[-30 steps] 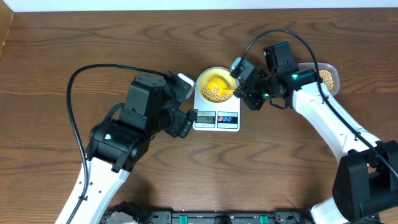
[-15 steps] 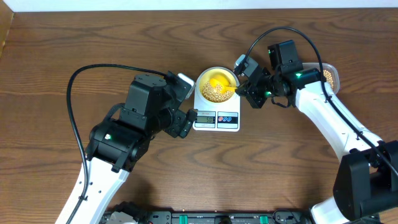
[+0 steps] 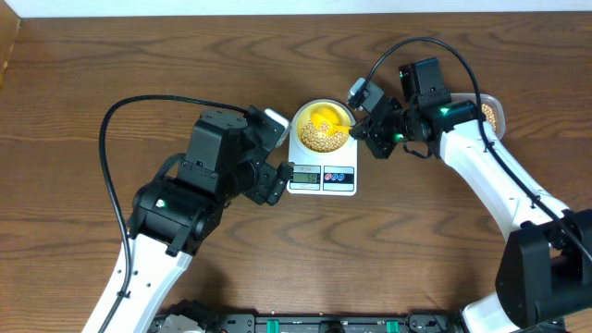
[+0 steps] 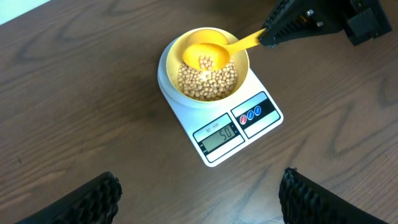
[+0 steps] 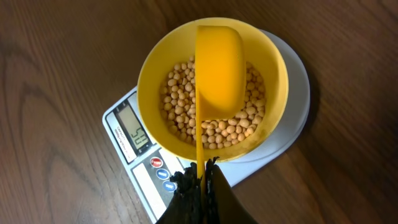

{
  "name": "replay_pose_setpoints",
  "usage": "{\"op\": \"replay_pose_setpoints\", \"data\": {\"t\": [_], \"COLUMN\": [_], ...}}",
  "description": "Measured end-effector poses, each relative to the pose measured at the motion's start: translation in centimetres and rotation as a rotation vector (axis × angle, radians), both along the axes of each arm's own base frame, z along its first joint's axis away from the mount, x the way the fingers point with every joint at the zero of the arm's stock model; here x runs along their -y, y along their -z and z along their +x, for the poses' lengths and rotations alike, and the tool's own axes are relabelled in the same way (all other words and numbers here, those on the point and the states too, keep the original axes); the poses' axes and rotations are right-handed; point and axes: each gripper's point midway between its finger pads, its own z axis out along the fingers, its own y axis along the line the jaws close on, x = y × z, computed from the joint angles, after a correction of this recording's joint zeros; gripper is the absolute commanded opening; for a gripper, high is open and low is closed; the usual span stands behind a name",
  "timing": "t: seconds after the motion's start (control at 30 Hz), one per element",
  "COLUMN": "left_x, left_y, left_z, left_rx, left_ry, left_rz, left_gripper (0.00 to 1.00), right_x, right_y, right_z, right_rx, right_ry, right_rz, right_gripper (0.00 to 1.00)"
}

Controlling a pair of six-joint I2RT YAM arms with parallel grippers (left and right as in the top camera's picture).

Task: Scoop item into bowl and weigh 50g on scale
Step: 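Lower the scoop into the bowl and tip soybeans out, then lift the scoop out of the bowl and carry it right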

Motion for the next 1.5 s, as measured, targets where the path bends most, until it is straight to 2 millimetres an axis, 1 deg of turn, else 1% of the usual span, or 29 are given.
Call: {"op": "replay_pose_setpoints", "data": {"t": [0.3,0.5,0.6,0.73,1.03,1.17,1.37,1.5], "left_x": [0.0,0.0,0.0,0.0,0.0,0.0,0.0,0.0], "left_y": [0.0,0.0,0.0,0.0,0.0,0.0,0.0,0.0], "left_z": [0.0,0.0,0.0,0.0,0.0,0.0,0.0,0.0], "left_rx": [0.000,0.000,0.000,0.000,0.000,0.000,0.000,0.000], "left_ry": [0.000,0.000,0.000,0.000,0.000,0.000,0.000,0.000], "left_rz": [0.000,0.000,0.000,0.000,0.000,0.000,0.000,0.000], "left_gripper": [0.84,0.83,0.84,0.83,0.83,0.84,0.83,0.83], "right_x": [-0.1,-0.6,-0.9,-0.3,2.3,4.0,7.4,10.6], "right_y": [-0.4,-0.8,-1.2,-2.4,-7.4,-9.0,-9.7,-9.5], "right_z": [0.2,-0.4,-0.5,-0.2,0.4,0.7,1.8,2.4], "right_rx": [-0.022,-0.076,-0.090,-0.090,0.007,0.020,-0.025,-0.081], "right_ry": [0.032,0.049,0.045,0.079,0.164,0.229,0.388,0.518], "right_rz": [0.016,0.063,0.094,0.125,0.182,0.208,0.257,0.285], "right_gripper": [0.01,0.01,0.01,0.01,0.01,0.01,0.01,0.01]}}
